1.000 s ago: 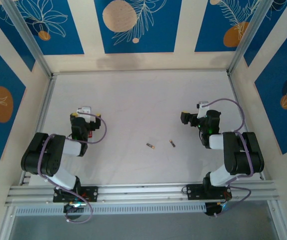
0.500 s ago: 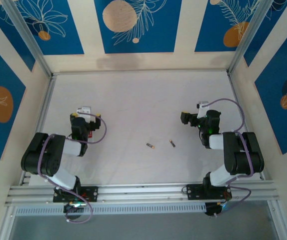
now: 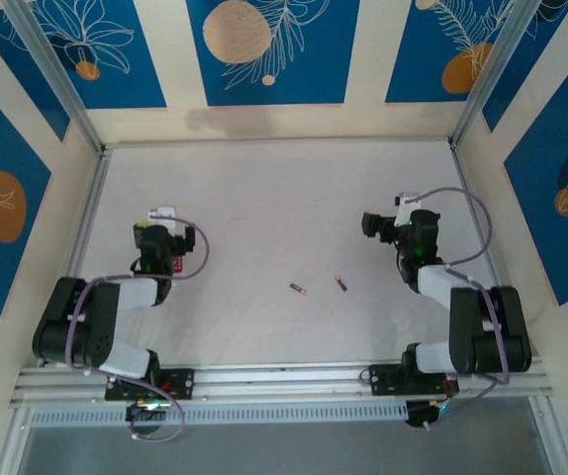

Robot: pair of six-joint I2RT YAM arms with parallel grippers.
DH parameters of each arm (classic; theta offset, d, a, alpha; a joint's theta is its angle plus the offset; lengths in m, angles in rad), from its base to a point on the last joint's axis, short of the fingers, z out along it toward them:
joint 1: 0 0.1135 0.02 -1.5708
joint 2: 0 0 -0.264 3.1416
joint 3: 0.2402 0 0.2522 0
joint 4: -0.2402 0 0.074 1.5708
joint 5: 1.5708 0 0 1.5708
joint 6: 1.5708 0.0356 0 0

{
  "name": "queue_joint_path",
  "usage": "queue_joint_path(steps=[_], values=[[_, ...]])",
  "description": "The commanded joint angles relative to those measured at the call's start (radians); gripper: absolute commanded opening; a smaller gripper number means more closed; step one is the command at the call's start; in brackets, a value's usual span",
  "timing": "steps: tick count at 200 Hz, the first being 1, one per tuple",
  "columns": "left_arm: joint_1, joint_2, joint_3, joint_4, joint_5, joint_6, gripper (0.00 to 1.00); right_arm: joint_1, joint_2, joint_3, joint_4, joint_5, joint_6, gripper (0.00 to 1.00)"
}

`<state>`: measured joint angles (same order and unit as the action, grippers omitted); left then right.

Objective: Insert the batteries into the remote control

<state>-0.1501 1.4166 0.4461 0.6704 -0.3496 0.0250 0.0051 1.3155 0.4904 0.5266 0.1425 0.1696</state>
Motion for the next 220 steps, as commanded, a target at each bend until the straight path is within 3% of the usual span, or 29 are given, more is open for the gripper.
queue_joint_path(steps=[1, 25, 39, 53, 70, 96, 130, 171, 220], values=[[-0.006, -0.101, 0.216, -0.476, -0.140, -0.129, 1.00, -0.016, -0.108, 0.051, -0.182, 0.084, 0.131, 0.99], [-0.008, -0.150, 0.403, -0.832, -0.215, -0.368, 1.00, -0.049, -0.204, 0.093, -0.306, 0.085, 0.279, 0.99], [-0.006, -0.184, 0.479, -1.004, -0.200, -0.483, 1.00, -0.099, -0.254, 0.101, -0.342, 0.012, 0.416, 0.99], [-0.005, -0.226, 0.500, -1.063, -0.091, -0.521, 1.00, -0.164, -0.300, 0.103, -0.356, -0.125, 0.522, 0.99], [-0.005, -0.281, 0.500, -1.105, 0.035, -0.547, 1.00, -0.216, -0.357, 0.099, -0.386, -0.188, 0.660, 0.99], [-0.004, -0.355, 0.437, -1.116, 0.127, -0.571, 1.00, -0.240, -0.398, 0.102, -0.372, -0.332, 0.690, 0.99], [-0.004, -0.311, 0.376, -1.188, 0.140, -0.557, 1.00, -0.125, -0.402, 0.165, -0.479, -0.377, 0.597, 0.99], [-0.025, -0.116, 0.415, -1.254, 0.178, -0.488, 1.00, 0.114, -0.397, 0.214, -0.559, -0.288, 0.467, 0.99], [-0.040, 0.089, 0.495, -1.313, 0.178, -0.425, 0.86, 0.275, -0.395, 0.237, -0.620, -0.264, 0.377, 0.99]])
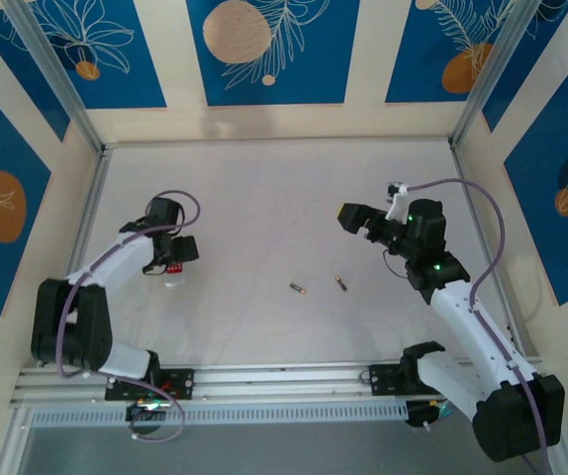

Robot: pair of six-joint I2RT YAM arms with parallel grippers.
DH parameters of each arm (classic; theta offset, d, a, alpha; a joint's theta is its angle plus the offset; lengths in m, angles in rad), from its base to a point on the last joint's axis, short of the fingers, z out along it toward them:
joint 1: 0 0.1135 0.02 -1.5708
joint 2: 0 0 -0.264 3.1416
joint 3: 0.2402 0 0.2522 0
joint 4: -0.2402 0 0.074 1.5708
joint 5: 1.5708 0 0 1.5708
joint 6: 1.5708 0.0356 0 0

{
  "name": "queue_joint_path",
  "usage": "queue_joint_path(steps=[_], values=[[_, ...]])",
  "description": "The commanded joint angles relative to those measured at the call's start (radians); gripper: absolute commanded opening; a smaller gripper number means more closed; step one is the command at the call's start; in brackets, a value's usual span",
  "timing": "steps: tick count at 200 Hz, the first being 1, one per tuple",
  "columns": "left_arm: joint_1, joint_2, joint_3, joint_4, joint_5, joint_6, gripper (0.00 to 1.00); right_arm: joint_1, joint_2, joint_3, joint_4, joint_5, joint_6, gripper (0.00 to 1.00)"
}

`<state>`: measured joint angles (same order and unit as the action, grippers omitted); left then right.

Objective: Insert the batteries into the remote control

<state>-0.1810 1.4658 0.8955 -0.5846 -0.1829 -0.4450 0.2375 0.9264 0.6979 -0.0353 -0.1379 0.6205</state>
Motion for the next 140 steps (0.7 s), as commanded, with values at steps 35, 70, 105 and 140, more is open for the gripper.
queue_joint_path(steps=[35, 70, 105, 140], values=[[-0.010, 0.106, 0.090, -0.054, 0.006, 0.086, 0.84, 0.106, -0.015, 0.020, -0.063, 0.003, -0.111, 0.99], [-0.008, 0.210, 0.140, -0.084, -0.026, 0.111, 0.81, 0.132, -0.032, -0.006, -0.038, -0.002, -0.112, 0.99], [0.014, 0.252, 0.152, -0.083, -0.040, 0.116, 0.81, 0.140, -0.083, -0.026, -0.031, 0.011, -0.119, 0.99], [0.056, 0.275, 0.150, -0.060, 0.020, 0.122, 0.80, 0.146, -0.094, -0.028, -0.032, 0.014, -0.120, 0.99]])
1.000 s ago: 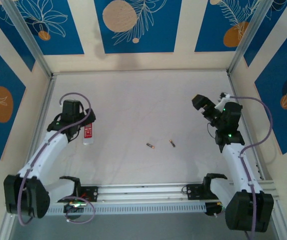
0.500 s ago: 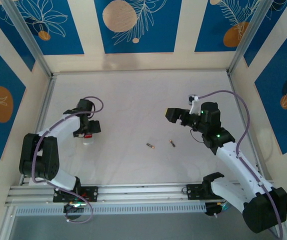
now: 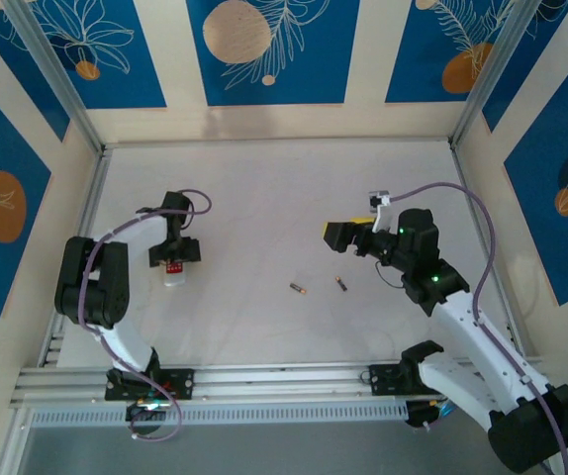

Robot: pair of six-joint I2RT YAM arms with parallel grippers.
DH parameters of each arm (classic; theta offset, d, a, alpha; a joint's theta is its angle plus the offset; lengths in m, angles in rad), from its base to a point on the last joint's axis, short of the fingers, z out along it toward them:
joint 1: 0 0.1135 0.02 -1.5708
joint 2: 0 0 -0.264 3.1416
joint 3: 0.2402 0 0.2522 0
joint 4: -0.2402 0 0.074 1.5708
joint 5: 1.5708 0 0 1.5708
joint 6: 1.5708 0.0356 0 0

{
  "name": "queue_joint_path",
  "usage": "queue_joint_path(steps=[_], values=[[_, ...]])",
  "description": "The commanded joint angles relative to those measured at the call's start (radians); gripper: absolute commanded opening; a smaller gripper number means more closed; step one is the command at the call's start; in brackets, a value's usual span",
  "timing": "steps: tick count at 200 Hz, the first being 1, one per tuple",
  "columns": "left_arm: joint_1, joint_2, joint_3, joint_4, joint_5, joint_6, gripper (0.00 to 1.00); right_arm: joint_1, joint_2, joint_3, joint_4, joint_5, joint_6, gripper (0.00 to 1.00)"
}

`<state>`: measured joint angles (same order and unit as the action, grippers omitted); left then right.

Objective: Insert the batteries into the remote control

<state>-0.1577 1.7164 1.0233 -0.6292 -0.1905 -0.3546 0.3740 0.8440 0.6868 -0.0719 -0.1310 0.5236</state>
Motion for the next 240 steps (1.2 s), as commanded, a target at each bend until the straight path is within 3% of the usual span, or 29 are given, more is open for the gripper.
queue_joint_path(steps=[1, 34, 70, 84, 119, 131, 188, 240], values=[[0.034, 0.024, 0.022, -0.014, 0.030, 0.032, 0.80, 0.009, -0.011, -0.016, 0.004, 0.007, -0.023, 0.99], [0.035, 0.045, 0.020, 0.007, 0.065, 0.037, 0.77, 0.012, -0.014, -0.021, 0.007, 0.017, -0.021, 0.99], [0.037, 0.046, 0.013, 0.020, 0.077, 0.038, 0.65, 0.012, -0.022, -0.026, 0.007, 0.039, -0.017, 0.99], [0.037, 0.043, 0.014, 0.018, 0.083, 0.037, 0.53, 0.013, -0.023, -0.026, 0.006, 0.038, -0.016, 0.99], [0.035, -0.008, 0.004, 0.014, 0.101, 0.022, 0.48, 0.019, -0.022, -0.026, 0.007, 0.040, -0.013, 0.99], [0.032, -0.042, -0.004, 0.020, 0.130, 0.015, 0.41, 0.024, -0.022, -0.026, 0.007, 0.041, -0.013, 0.99], [-0.038, -0.203, -0.016, 0.035, 0.263, -0.113, 0.44, 0.087, -0.007, -0.031, 0.014, 0.049, 0.005, 0.99], [-0.193, -0.310, -0.054, 0.321, 0.443, -0.336, 0.42, 0.213, 0.032, -0.048, 0.054, 0.067, 0.076, 0.99]])
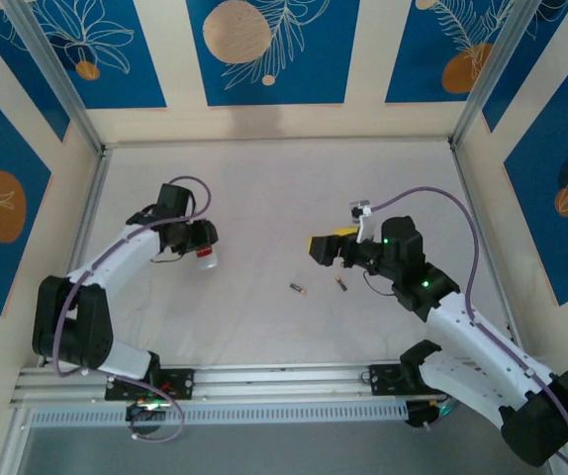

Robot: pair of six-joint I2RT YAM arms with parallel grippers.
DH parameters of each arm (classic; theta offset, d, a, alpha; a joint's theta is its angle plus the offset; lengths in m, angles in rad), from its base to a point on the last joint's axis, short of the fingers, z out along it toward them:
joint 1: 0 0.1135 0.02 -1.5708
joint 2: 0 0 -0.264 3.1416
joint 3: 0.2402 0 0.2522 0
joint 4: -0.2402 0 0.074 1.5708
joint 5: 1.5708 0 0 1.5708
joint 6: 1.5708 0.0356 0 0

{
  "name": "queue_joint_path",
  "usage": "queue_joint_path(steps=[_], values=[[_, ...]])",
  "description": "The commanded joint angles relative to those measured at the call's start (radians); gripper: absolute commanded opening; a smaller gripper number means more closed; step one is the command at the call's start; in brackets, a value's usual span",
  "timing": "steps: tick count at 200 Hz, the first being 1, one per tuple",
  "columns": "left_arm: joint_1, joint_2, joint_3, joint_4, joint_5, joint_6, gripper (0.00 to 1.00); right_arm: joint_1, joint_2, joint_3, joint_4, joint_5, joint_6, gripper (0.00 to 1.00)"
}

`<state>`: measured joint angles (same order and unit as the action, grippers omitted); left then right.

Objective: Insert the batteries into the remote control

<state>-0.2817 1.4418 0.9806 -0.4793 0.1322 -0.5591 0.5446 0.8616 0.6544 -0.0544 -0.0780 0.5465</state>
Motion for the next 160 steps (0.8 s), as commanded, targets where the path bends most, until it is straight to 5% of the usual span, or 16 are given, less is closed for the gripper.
queue_joint_path(steps=[1, 73, 160], values=[[-0.072, -0.036, -0.011, 0.177, 0.125, -0.134, 0.43, 0.044, 0.015, -0.016, 0.037, 0.012, 0.056, 0.99], [-0.225, -0.054, -0.077, 0.808, 0.372, -0.370, 0.41, 0.060, 0.063, 0.005, 0.121, -0.126, 0.197, 0.99], [-0.263, 0.011, -0.103, 1.345, 0.541, -0.670, 0.40, -0.063, 0.208, 0.053, 0.365, -0.443, 0.389, 1.00]])
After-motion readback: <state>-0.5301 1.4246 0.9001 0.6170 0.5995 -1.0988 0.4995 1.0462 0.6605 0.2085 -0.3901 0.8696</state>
